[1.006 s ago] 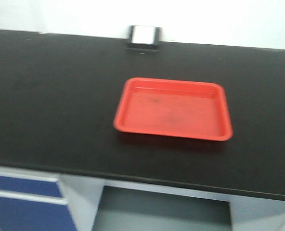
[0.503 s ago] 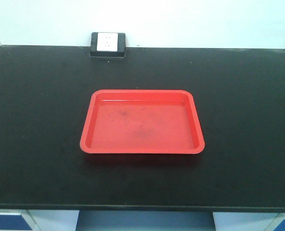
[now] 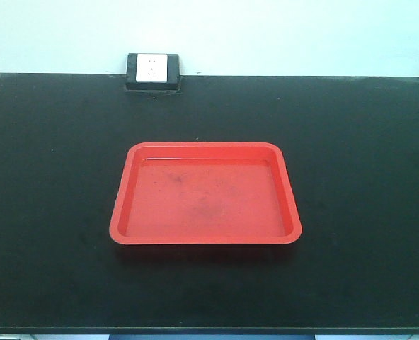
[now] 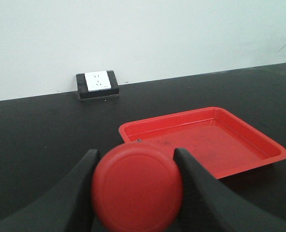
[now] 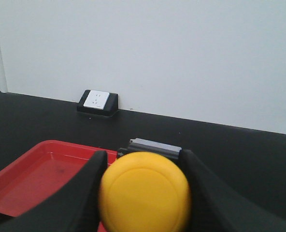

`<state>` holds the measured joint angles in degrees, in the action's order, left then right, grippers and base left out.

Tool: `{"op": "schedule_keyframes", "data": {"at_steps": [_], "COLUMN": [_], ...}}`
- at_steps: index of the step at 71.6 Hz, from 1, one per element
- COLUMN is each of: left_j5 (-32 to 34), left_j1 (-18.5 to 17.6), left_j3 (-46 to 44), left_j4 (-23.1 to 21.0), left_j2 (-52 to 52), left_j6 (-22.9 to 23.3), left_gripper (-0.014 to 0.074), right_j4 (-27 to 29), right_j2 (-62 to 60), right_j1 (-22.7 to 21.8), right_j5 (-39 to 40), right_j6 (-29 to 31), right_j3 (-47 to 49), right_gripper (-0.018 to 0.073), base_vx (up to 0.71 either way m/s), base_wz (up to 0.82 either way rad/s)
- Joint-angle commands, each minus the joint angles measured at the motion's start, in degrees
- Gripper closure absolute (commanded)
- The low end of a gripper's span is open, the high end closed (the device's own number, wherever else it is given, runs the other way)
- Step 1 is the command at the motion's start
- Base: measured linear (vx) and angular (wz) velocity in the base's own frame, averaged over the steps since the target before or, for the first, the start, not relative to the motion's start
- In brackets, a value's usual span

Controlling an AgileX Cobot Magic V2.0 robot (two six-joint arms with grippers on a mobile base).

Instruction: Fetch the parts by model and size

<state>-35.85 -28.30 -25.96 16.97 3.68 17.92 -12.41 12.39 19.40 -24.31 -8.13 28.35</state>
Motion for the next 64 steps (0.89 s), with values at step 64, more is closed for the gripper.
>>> {"op": "schedule_keyframes", "data": {"at_steps": [64], "left_j5": [4.6], "left_j1": [-0.2], "left_j3": [-1.5], "left_j4": [0.5], "left_j2": [0.6], "left_j6": [0.4], "left_gripper": [0.0600], "right_j4": [-1.0], "right_j2": [0.6], "right_j1": [-0.2], "right_j5": [4.9], "right_j6": [0.5], "right_j3": [1.5], "right_gripper": [0.0561], "base_vx": [0.04], "base_wz": [-0.01]}}
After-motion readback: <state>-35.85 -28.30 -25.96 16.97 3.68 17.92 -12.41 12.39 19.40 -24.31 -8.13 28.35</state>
